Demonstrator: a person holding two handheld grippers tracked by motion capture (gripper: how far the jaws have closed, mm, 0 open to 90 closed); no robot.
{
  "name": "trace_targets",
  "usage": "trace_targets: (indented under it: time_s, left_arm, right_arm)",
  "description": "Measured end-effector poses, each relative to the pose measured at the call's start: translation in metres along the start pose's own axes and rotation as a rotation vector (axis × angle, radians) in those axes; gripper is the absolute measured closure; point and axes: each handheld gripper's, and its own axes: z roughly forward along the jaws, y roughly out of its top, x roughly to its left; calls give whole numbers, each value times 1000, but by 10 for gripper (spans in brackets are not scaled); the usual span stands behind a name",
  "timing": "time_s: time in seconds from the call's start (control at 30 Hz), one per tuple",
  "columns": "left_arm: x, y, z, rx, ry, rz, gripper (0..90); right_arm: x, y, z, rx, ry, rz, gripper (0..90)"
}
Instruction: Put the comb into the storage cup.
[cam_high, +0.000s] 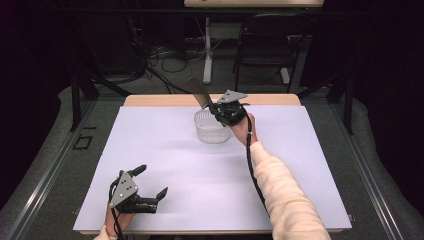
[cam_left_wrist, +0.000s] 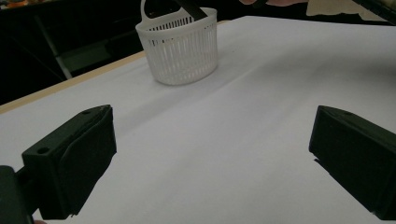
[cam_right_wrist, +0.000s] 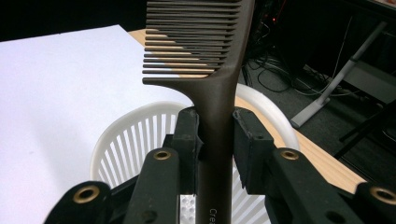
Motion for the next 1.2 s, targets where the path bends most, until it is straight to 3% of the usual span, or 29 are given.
trace_targets:
  time_s: [1.2]
  left_arm:
    - [0,0,0,-4,0,-4,6]
  right_arm:
    - [6,-10,11,94,41,-48,722]
